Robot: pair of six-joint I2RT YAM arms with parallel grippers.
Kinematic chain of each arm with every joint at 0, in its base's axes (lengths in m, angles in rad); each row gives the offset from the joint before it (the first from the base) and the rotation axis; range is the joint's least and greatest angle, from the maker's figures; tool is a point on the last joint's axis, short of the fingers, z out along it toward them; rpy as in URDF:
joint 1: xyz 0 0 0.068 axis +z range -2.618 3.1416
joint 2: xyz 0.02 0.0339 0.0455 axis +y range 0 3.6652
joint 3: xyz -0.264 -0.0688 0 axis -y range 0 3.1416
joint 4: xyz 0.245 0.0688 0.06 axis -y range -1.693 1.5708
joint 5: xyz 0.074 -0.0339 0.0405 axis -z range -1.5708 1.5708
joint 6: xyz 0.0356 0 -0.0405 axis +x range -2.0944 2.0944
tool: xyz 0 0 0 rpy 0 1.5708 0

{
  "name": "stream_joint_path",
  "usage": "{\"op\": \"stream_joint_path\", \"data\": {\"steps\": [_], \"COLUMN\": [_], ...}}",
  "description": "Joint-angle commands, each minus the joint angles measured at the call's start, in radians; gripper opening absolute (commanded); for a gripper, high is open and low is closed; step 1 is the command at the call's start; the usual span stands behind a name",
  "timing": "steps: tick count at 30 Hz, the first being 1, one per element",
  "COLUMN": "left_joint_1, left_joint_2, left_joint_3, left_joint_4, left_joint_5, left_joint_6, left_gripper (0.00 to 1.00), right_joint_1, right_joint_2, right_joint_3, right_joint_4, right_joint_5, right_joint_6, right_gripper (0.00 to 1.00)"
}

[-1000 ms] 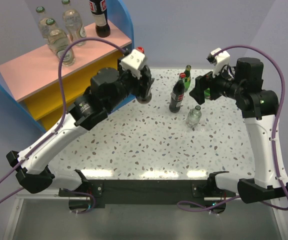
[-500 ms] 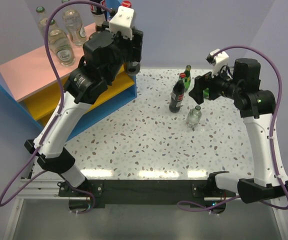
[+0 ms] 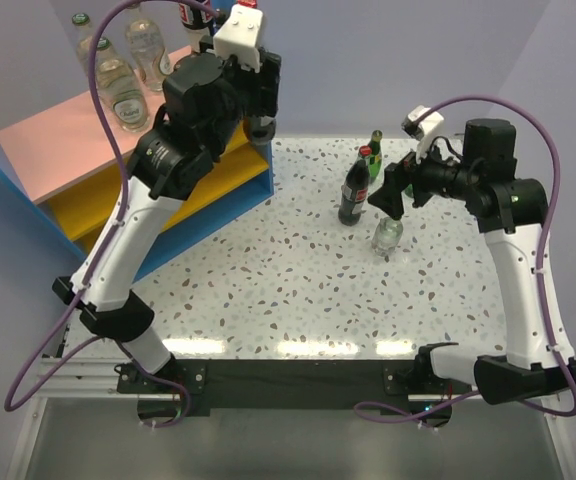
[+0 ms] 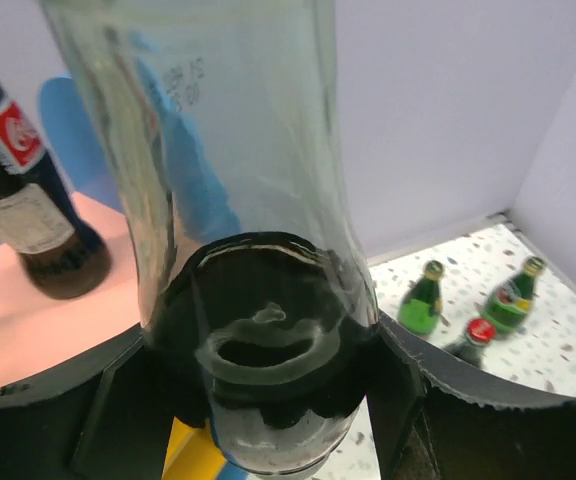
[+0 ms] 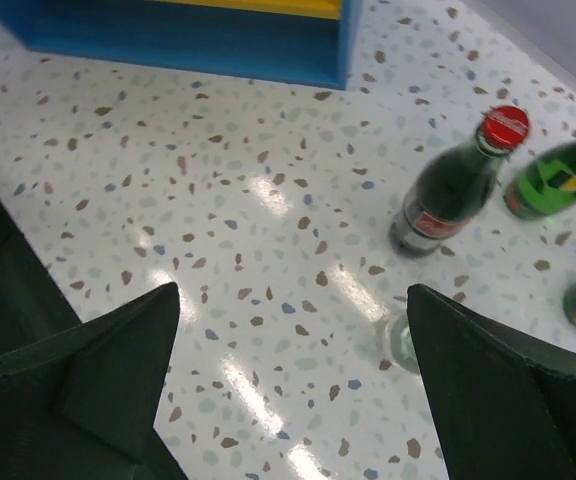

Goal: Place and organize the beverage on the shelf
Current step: Adjust the drink.

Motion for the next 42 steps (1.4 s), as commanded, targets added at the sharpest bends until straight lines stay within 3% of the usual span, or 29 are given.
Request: {"op": "stream_joint_path", "data": {"steps": [1, 4, 7, 8, 11, 12, 16, 18, 24, 30, 42], "left_joint_1": [0.000, -0.002, 0.000, 0.000, -0.002, -0.003, -0.009, -0.023, -0.107, -0.147, -0.166], "left_joint_2": [-0.135, -0.200, -0.286, -0.345, -0.477, -0.506, -0.593, -0.593, -0.541, -0.508, -0.453], "left_joint_3": [-0.013, -0.131, -0.311, -0.447, -0.681, -0.823, -1.057, -1.103, -1.148, -1.166, -1.139], "left_joint_4": [0.223, 0.214, 0.237, 0.257, 0.402, 0.489, 0.654, 0.689, 0.763, 0.818, 0.843], "left_joint_5": [0.193, 0.434, 0.612, 0.654, 0.780, 0.804, 0.883, 0.921, 0.926, 0.916, 0.906], "left_joint_6": [-0.090, -0.142, -0.156, -0.155, -0.145, -0.141, -0.161, -0.176, -0.188, -0.216, -0.231], "left_gripper": [0.00, 0.00, 0.00, 0.00, 0.00, 0.00, 0.00, 0.00, 0.00, 0.00, 0.00], "right_joint_1": [-0.001, -0.001, -0.001, -0.002, -0.002, -0.002, 0.001, 0.029, 0.189, 0.211, 0.260], "right_joint_2": [0.009, 0.004, 0.033, 0.058, 0.076, 0.072, 0.044, 0.035, 0.038, 0.079, 0.085], "right_joint_3": [0.014, 0.010, 0.088, 0.135, 0.159, 0.156, 0.096, 0.061, 0.022, 0.036, 0.027], "right_joint_4": [-0.078, -0.099, -0.096, -0.102, -0.076, -0.073, -0.024, 0.008, 0.124, 0.204, 0.296], "right_joint_5": [-0.314, -0.424, -0.375, -0.340, -0.321, -0.359, -0.509, -0.578, -0.547, -0.516, -0.543], "right_joint_6": [-0.207, -0.343, -0.333, -0.310, -0.209, -0.193, -0.104, -0.061, 0.060, 0.167, 0.273], "right_gripper": [0.99, 0.99, 0.99, 0.99, 0.99, 0.99, 0.98, 0.98, 0.96, 0.88, 0.83]}}
